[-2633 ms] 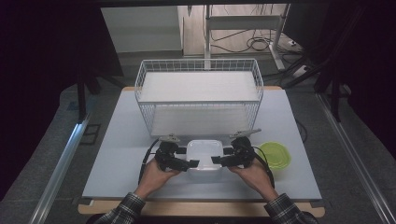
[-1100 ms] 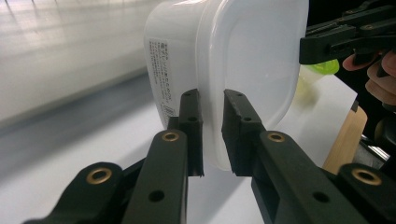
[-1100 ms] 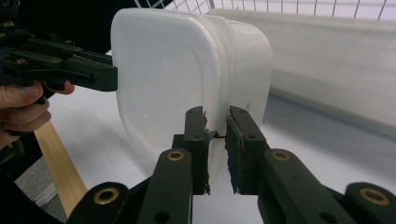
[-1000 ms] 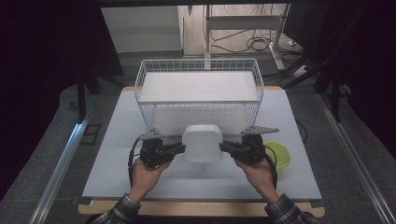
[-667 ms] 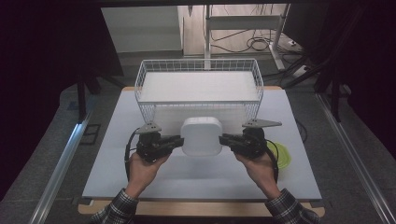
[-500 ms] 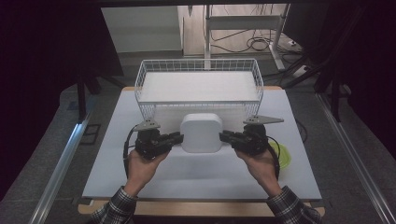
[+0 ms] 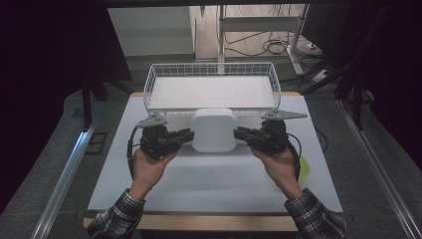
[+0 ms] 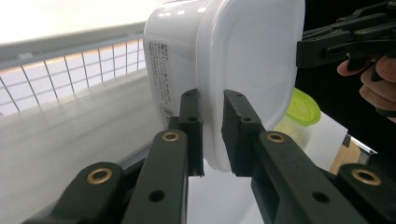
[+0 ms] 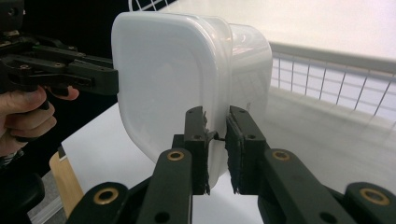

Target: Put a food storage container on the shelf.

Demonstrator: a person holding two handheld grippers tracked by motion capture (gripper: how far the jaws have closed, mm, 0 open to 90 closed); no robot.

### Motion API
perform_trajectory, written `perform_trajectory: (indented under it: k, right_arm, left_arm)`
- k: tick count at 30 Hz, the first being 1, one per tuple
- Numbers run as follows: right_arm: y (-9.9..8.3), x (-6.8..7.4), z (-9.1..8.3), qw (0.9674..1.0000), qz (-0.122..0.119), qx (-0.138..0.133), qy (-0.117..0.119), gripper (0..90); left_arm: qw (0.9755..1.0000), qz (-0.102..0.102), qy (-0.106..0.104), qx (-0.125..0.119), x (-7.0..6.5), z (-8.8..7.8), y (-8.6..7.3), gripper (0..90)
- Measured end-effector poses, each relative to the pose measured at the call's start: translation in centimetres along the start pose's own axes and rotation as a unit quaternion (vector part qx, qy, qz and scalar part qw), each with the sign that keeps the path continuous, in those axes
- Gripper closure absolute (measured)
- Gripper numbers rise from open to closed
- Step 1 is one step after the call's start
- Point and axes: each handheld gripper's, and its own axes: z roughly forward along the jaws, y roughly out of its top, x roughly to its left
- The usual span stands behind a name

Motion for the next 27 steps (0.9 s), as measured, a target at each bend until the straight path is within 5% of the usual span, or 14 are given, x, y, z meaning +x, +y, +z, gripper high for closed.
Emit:
perform_trajectory:
  k: [16,27]
  right_arm:
    - [4.2,0.5,0.2,0.9996,-0.019,-0.021,-0.004,78.9]
    - [6.4,-0.6,1.0,0.9992,-0.008,-0.038,-0.003,78.6]
  left_arm:
    - [0.9996,0.000,0.006,-0.028,0.9,-1.4,3.4,79.1]
    - [0.9994,0.003,0.014,-0.032,1.9,-1.1,6.1,79.2]
